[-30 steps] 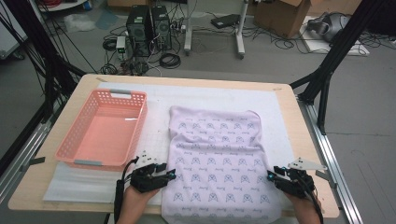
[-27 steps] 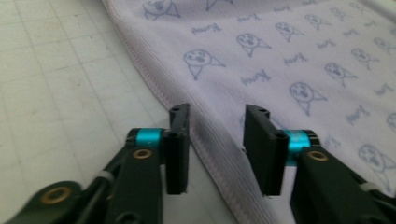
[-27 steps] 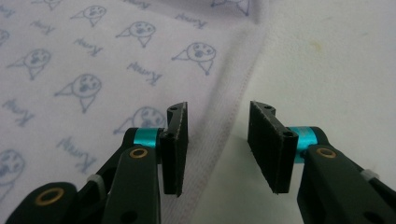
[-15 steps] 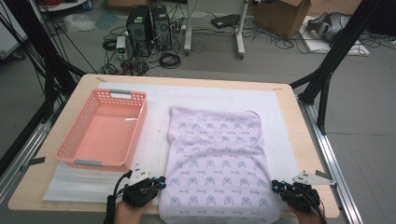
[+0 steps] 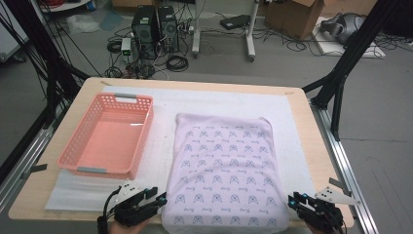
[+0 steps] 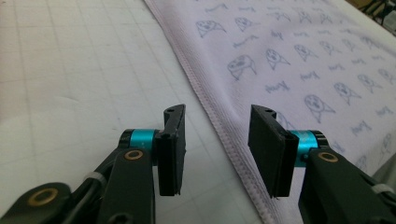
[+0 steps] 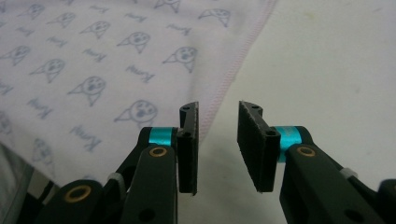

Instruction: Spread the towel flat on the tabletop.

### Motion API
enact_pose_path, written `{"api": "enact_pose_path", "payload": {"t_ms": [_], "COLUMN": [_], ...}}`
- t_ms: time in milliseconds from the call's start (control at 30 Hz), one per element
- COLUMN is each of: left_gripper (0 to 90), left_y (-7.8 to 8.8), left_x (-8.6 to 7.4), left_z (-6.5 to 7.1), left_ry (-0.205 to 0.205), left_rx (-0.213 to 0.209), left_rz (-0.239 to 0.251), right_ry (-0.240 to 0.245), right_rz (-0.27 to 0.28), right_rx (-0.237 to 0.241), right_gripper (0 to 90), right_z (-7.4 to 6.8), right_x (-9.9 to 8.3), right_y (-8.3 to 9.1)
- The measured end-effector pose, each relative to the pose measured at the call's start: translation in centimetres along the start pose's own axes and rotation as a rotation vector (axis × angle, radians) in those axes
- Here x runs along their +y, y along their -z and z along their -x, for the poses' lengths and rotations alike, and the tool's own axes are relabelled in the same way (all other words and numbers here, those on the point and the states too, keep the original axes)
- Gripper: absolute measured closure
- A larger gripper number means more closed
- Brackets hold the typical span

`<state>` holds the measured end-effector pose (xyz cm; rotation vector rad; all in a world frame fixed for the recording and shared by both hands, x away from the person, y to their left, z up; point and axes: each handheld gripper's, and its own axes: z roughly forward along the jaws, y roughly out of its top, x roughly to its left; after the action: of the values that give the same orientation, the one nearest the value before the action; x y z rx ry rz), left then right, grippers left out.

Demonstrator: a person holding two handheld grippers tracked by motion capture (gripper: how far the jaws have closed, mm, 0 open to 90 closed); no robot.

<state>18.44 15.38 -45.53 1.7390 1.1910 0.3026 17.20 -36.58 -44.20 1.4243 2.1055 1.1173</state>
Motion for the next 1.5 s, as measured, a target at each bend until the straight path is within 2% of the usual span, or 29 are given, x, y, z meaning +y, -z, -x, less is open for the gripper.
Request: {"api": "enact_pose_path", "payload": {"t_ms": [100, 133, 167, 200, 233, 267, 333, 400, 500, 567, 600, 667, 700, 733, 800, 833, 900, 1000, 1067, 1100, 1167, 1200, 1267, 1433, 1500], "left_gripper": [60.2, 61.0, 61.4, 61.5, 61.4, 61.1, 58.4, 54.5, 50.8, 52.1, 56.1, 68.7, 78.3, 84.6, 86.6, 86.8, 86.9, 87.9, 87.9, 87.8, 87.7, 87.6, 87.4, 84.9, 79.3], "left_y": [-0.3, -0.4, -0.6, -0.8, -1.1, -1.4, -1.8, -2.0, -2.3, -2.4, -2.5, -2.5, -2.4, -2.4, -2.2, -2.0, -1.6, -0.6, -0.1, 0.0, -0.2, -0.2, -0.1, 0.1, 0.1], "left_x": [0.1, 0.2, 0.2, 0.2, 0.2, 0.3, 0.3, 0.4, 0.4, 0.4, 0.3, 0.0, 0.1, 0.2, 0.3, 0.2, 0.0, -0.4, -0.6, -0.6, -0.6, -0.6, -0.5, -0.3, -0.2], "left_z": [0.0, 0.0, 0.1, 0.2, 0.3, 0.5, 0.8, 1.1, 1.5, 1.7, 1.7, 2.1, 2.1, 2.0, 2.1, 2.1, 1.9, 1.7, 1.6, 1.6, 1.7, 1.8, 1.8, 1.7, 1.7], "left_ry": [-0.002, -0.004, -0.008, -0.008, -0.012, -0.019, -0.030, -0.035, -0.055, -0.071, -0.088, -0.129, -0.136, -0.115, -0.131, -0.125, -0.119, -0.118, -0.116, -0.122, -0.118, -0.117, -0.114, -0.103, -0.099], "left_rx": [-0.004, -0.007, -0.010, -0.015, -0.020, -0.020, -0.018, -0.018, -0.017, -0.014, -0.006, 0.029, 0.037, 0.025, 0.033, 0.031, 0.026, 0.028, 0.017, 0.014, 0.011, 0.009, 0.001, -0.028, -0.029], "left_rz": [0.003, 0.001, -0.001, -0.007, -0.013, -0.020, -0.027, -0.027, -0.027, -0.026, -0.025, -0.017, -0.028, -0.042, -0.053, -0.053, -0.058, -0.066, -0.066, -0.067, -0.063, -0.059, -0.049, -0.046, -0.034], "right_ry": [0.006, 0.017, 0.052, 0.073, 0.077, 0.092, 0.137, 0.128, 0.090, 0.098, 0.097, 0.085, 0.082, 0.083, 0.076, 0.077, 0.079, 0.082, 0.088, 0.095, 0.102, 0.103, 0.111, 0.094, 0.082], "right_rz": [-0.009, -0.027, -0.016, -0.024, -0.030, -0.038, -0.063, -0.087, -0.088, -0.074, -0.068, -0.051, -0.042, -0.030, -0.026, -0.025, -0.036, -0.022, -0.020, -0.018, -0.026, -0.034, -0.055, -0.099, -0.090], "right_rx": [0.002, -0.002, -0.027, -0.039, -0.022, 0.011, -0.022, -0.056, -0.036, -0.017, -0.020, -0.025, -0.030, -0.036, -0.038, -0.043, -0.039, -0.035, -0.044, -0.044, -0.011, 0.002, -0.002, 0.034, 0.040], "right_gripper": [63.2, 63.0, 64.7, 68.4, 83.3, 87.7, 89.0, 89.1, 88.8, 85.8, 78.1, 68.8, 63.8, 61.7, 56.6, 54.4, 52.1, 51.3, 54.6, 60.3, 80.9, 84.2, 85.6, 85.7, 77.7], "right_z": [-0.2, -0.5, -0.9, -1.0, -1.1, -1.2, -1.6, -1.4, -0.7, -0.8, -0.9, -1.1, -1.1, -1.1, -1.1, -1.0, -1.0, -1.2, -1.4, -1.5, -1.6, -1.7, -2.0, -1.6, -1.4], "right_x": [0.2, 0.2, 0.2, 0.3, 0.3, 0.3, 0.4, 0.6, 0.1, 0.0, 0.0, 0.2, 0.2, 0.3, 0.3, 0.3, 0.2, 0.2, 0.2, 0.2, 0.3, 0.3, 0.4, -0.2, -0.3], "right_y": [-1.3, -1.8, -2.0, -2.0, -1.9, -1.8, -1.6, -1.1, -0.5, -0.5, -0.6, -0.8, -0.9, -1.0, -1.1, -1.3, -1.7, -1.9, -2.1, -2.1, -2.1, -2.1, -1.8, -0.3, -0.1]}}
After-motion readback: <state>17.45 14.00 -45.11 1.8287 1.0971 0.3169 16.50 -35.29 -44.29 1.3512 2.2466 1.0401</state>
